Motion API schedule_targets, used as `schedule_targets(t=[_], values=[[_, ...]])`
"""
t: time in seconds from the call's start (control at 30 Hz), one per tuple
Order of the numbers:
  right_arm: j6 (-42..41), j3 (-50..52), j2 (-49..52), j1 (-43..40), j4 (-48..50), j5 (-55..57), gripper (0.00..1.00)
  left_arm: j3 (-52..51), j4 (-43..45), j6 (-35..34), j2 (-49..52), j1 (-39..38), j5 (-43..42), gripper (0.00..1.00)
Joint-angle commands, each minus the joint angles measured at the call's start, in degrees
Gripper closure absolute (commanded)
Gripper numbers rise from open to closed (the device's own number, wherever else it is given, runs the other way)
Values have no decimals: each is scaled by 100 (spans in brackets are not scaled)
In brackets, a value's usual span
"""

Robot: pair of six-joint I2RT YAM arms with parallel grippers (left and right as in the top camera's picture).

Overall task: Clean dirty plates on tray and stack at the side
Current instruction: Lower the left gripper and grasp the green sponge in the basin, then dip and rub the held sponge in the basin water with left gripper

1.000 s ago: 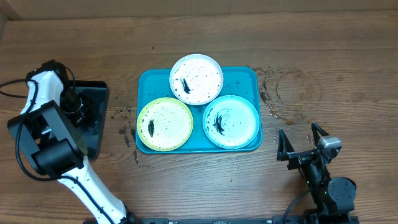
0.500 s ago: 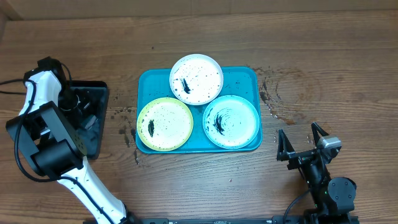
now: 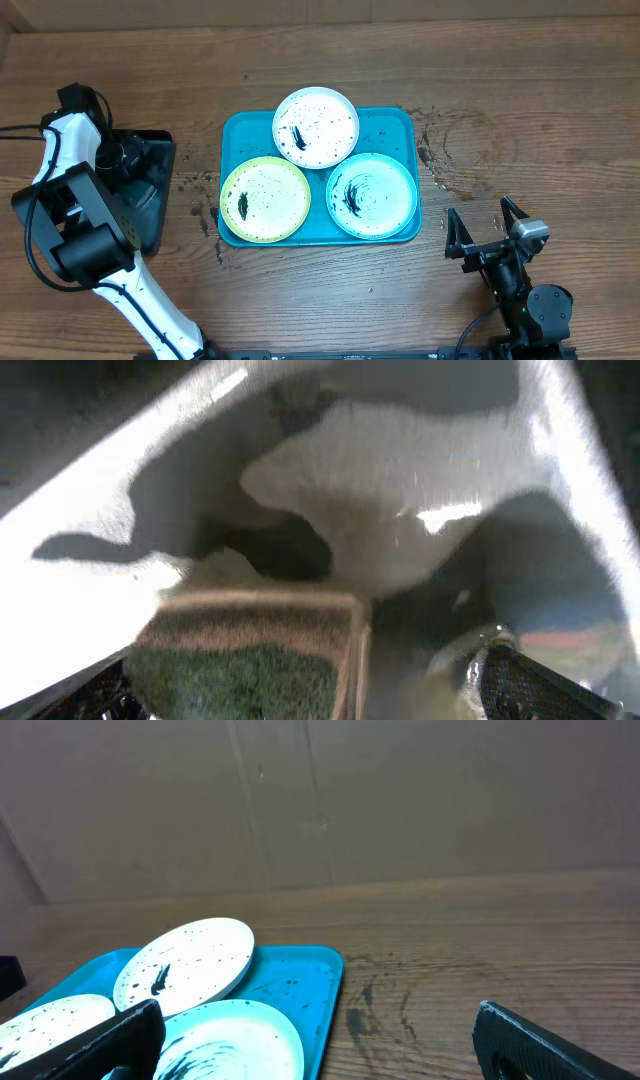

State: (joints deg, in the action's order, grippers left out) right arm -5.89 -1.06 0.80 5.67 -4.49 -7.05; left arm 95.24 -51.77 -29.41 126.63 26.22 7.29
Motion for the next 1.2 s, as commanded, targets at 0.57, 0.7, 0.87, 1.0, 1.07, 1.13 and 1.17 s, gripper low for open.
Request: schedule_targets(t=[0.57,0.7,0.87,1.0,1.07,1.13,1.17], values=[[37,59,-50,-17,26,55,0,-37,-66,116,175,2,404,96],[37,59,-50,-17,28,55,0,-37,-138,116,175,2,404,96],[37,59,-50,-17,26,55,0,-37,-699,116,175,0,317,0],[37,59,-50,-17,28,55,0,-37,-1174,116,173,0,317,0],[37,59,-50,-17,26,55,0,-37,-1392,118,175,0,317,0],[37,59,-50,-17,26,55,0,-37,-1556,118,175,0,317,7],[37,59,-50,-17,28,55,0,-37,-1598,118,173,0,319,13]])
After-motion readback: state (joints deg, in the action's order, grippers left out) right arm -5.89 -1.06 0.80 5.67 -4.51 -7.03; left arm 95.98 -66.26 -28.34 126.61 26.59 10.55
